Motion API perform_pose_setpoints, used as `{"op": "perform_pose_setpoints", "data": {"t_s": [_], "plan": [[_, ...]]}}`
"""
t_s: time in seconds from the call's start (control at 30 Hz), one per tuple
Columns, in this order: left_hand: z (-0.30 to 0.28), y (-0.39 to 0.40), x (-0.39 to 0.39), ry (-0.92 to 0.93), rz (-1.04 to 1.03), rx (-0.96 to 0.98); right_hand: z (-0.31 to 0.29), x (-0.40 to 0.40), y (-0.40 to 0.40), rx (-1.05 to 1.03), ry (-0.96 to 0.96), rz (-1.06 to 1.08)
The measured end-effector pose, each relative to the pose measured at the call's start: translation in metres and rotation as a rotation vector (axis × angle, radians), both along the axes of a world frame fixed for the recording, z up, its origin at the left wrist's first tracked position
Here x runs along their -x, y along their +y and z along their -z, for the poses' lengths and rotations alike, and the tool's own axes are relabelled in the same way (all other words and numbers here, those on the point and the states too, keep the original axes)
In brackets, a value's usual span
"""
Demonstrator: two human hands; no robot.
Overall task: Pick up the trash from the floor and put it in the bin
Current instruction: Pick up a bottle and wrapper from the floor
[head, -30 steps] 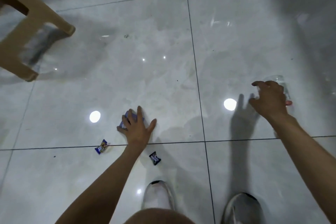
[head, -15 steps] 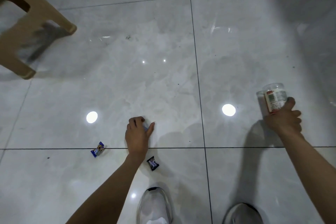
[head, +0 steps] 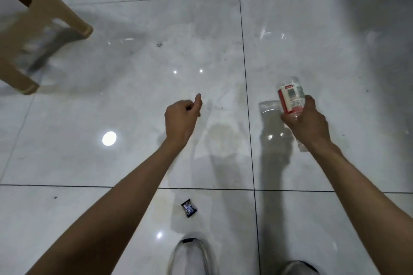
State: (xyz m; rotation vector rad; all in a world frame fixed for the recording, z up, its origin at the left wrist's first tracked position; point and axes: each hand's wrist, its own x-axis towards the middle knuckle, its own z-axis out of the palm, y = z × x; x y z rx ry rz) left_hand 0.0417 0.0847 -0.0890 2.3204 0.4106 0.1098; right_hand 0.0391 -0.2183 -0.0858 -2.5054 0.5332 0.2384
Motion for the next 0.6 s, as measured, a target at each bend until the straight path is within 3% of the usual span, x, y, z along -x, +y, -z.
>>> {"op": "perform_pose_setpoints", "data": {"t_s": [0.13,0.3,0.6], "plan": [[-0.067,-0.008,-0.029,0.042,-0.072,0.079,-0.055,-0.020,0.027,-0.064,-0.021,-0.078],[-0.172,-0.010,-0.034,0.183,0.004,0.174,-0.158,-0.023,0.052,-0.093,0.028,-0.096],[-0.418,-0.018,-0.017,0.237,0.067,0.175,-0.418,-0.015,0.071,-0.198,0.038,-0.105]]}}
